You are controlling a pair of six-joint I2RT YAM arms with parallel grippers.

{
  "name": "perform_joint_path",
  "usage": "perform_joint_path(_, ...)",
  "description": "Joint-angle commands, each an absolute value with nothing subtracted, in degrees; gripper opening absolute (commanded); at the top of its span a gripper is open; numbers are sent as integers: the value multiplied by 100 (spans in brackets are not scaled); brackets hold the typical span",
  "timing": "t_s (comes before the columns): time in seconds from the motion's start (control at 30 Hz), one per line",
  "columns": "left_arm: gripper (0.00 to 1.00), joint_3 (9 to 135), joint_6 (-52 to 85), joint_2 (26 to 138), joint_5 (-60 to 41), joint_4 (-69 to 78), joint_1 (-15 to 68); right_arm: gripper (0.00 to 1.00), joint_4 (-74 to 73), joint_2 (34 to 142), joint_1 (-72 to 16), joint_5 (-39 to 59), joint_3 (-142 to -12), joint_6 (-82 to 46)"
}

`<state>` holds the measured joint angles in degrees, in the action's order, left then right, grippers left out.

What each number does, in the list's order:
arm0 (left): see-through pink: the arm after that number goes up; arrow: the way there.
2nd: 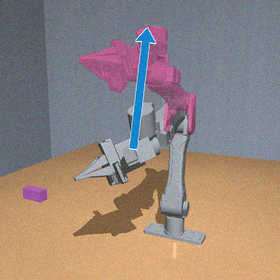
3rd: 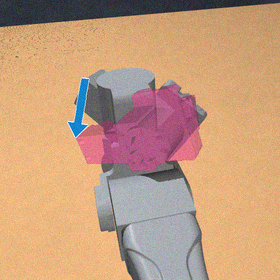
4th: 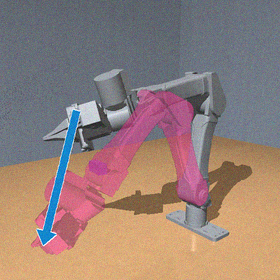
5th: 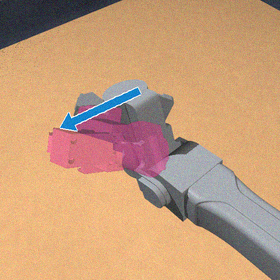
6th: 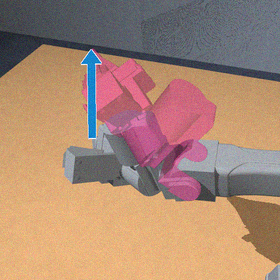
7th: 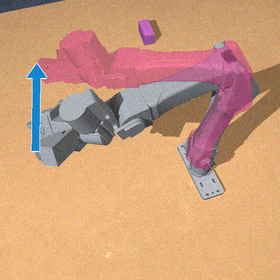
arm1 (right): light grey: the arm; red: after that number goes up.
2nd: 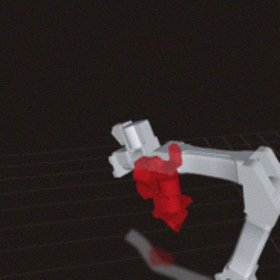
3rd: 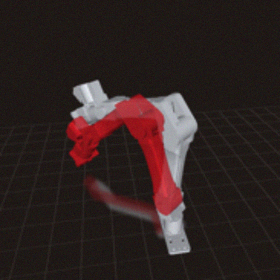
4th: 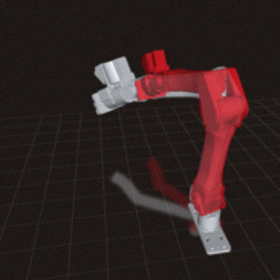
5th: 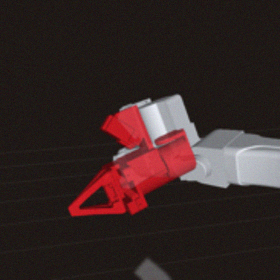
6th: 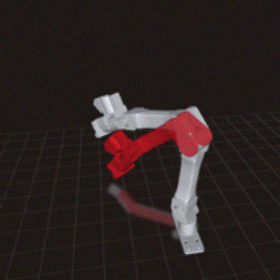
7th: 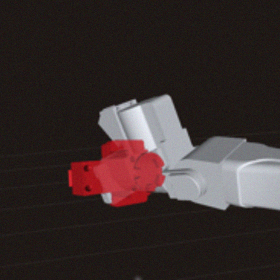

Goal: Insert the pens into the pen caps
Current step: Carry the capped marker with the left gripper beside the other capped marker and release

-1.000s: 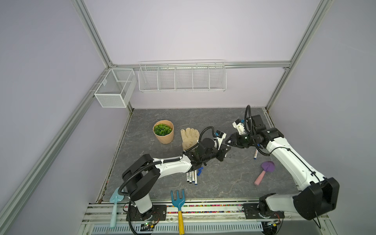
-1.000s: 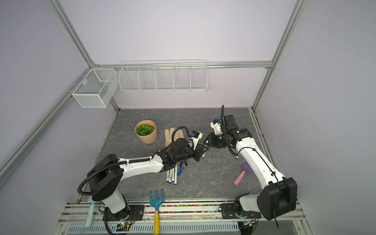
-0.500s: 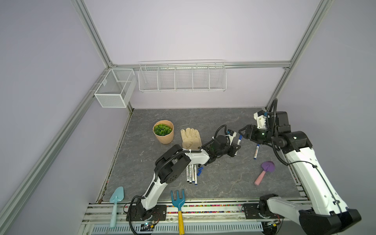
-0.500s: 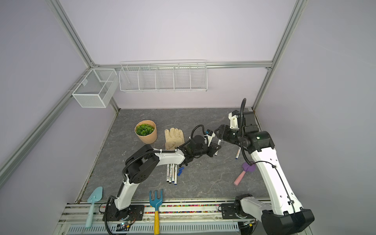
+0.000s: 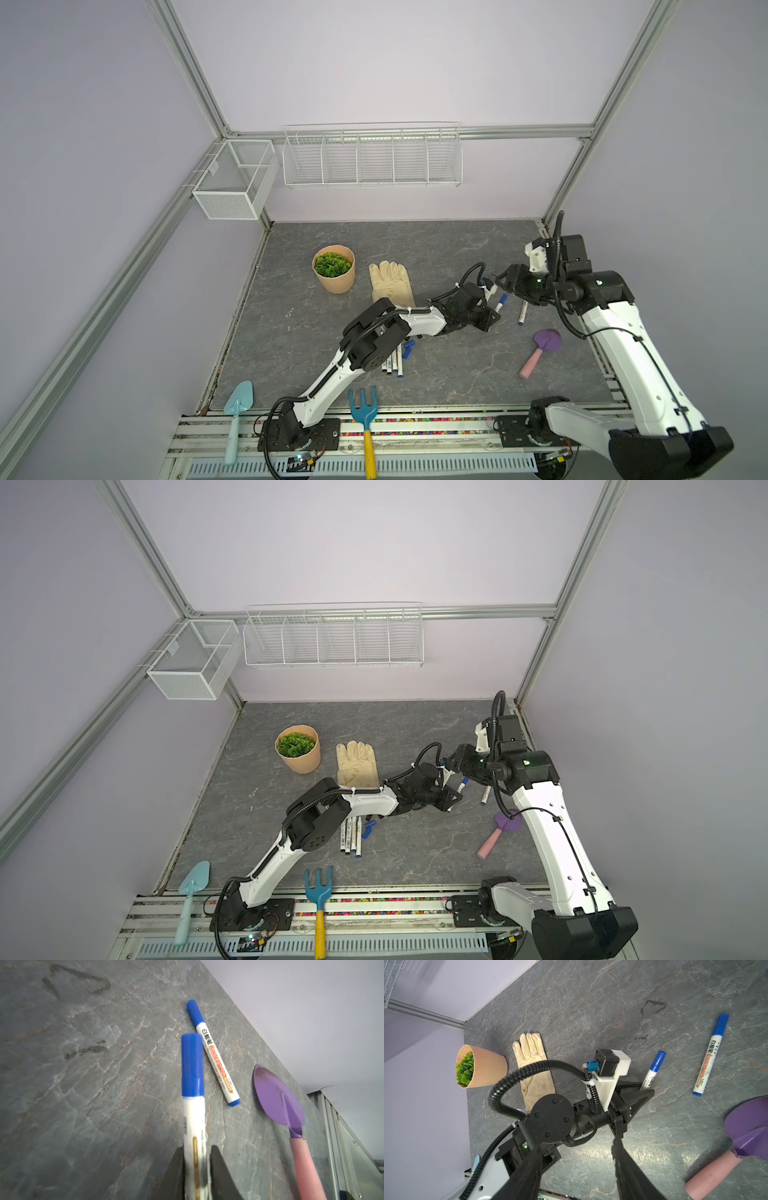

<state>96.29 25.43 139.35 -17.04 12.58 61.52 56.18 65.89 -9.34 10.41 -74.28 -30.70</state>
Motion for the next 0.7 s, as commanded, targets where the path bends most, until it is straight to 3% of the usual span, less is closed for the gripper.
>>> perform_joint_path(0.0,26,9954,2540,14186,-1828,848,6209,57,5679,6495,-888,974,-7254,-3138)
perform_joint_path(0.37,29,9695,2478,13963,-1777,1146,6256,57,5704,6560,-863,964,-7062,-3028)
perform_joint_path(0.67,34,7725,2252,12098,-724,1999,6059,56,5529,6640,-1034,1087,-6604,-2888)
